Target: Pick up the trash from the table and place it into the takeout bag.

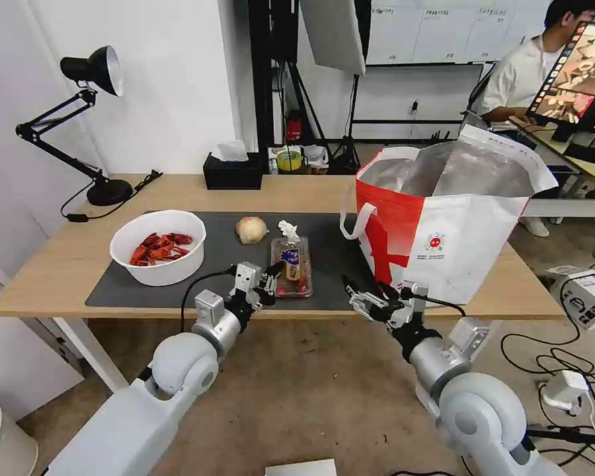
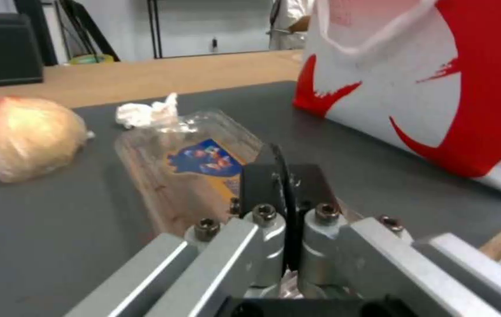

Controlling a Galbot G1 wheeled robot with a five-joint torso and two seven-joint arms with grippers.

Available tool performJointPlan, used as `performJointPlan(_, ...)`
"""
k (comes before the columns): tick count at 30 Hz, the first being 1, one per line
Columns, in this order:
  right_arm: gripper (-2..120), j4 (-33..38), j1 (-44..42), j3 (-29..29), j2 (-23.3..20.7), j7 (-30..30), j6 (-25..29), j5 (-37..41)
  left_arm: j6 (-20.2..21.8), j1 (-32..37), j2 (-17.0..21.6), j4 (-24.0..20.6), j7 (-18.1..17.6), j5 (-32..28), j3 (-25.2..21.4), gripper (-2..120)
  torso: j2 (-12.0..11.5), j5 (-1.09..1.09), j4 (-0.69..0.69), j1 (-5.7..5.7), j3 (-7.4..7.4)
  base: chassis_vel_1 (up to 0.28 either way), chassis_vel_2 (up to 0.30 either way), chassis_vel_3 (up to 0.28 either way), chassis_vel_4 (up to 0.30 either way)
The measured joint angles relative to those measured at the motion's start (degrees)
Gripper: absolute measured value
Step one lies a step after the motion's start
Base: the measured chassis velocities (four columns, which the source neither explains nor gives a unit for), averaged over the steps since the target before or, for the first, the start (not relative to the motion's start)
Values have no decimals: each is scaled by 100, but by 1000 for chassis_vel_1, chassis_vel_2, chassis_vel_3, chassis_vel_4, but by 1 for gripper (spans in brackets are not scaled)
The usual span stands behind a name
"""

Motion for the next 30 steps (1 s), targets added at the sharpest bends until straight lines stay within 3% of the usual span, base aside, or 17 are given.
performJointPlan(16,100,-110,162,-183,20,-102,-20,240,26,-349,207,319,154,-20,358,0,0,0,0,0,0,0,0,0,0)
performJointPlan(23,100,-184,467,-275,59,-16,33,1061,64,-326,275,328,208,-21,371,0,0,-1,0,0,0,0,0,0,0)
performJointPlan(30,100,-531,1043,-457,171,464,77,1926,62,-335,317,374,210,-31,357,0,0,-1,0,0,0,0,0,0,0)
